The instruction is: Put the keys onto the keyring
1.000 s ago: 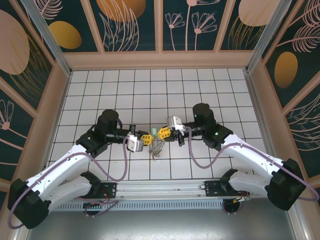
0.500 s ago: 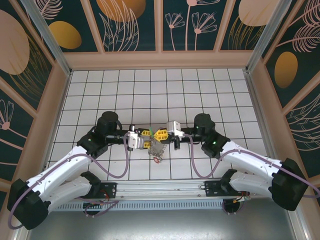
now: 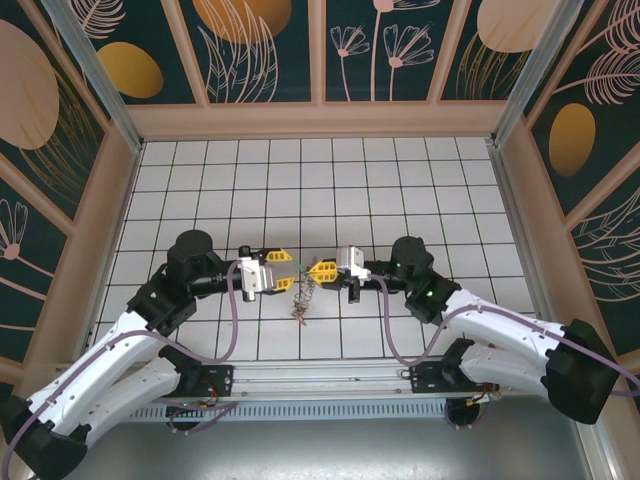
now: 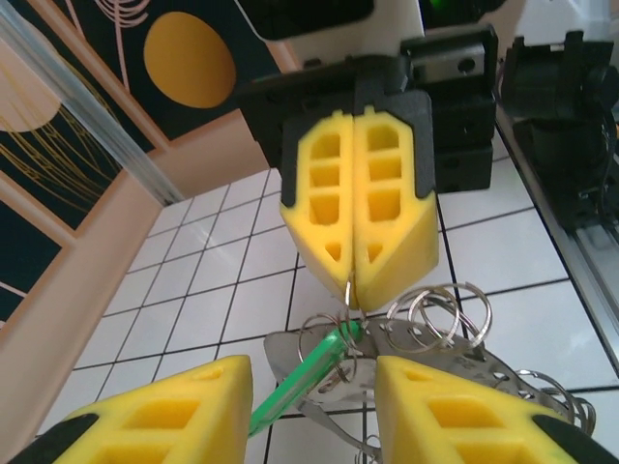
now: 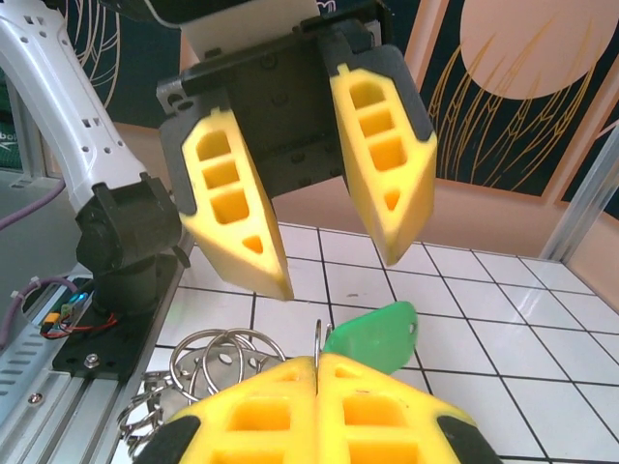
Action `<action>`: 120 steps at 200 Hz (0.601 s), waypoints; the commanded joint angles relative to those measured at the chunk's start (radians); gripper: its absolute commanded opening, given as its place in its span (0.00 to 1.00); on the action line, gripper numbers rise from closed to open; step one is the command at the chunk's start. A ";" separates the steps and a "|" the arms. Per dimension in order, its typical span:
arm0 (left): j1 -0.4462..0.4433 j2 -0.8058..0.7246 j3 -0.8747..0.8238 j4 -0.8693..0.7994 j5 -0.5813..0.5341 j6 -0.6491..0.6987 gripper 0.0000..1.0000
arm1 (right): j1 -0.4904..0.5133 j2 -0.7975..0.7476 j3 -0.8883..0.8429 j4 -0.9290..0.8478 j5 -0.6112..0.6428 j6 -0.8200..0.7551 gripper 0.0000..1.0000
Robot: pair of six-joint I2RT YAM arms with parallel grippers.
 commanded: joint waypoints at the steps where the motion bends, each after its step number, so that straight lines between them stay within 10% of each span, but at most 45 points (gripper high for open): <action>1: -0.007 0.023 0.023 0.004 -0.028 -0.107 0.38 | 0.015 -0.023 0.002 0.051 0.006 -0.029 0.00; 120: -0.005 0.104 0.078 -0.040 0.006 -0.071 0.36 | 0.043 -0.021 -0.022 0.121 0.040 -0.015 0.00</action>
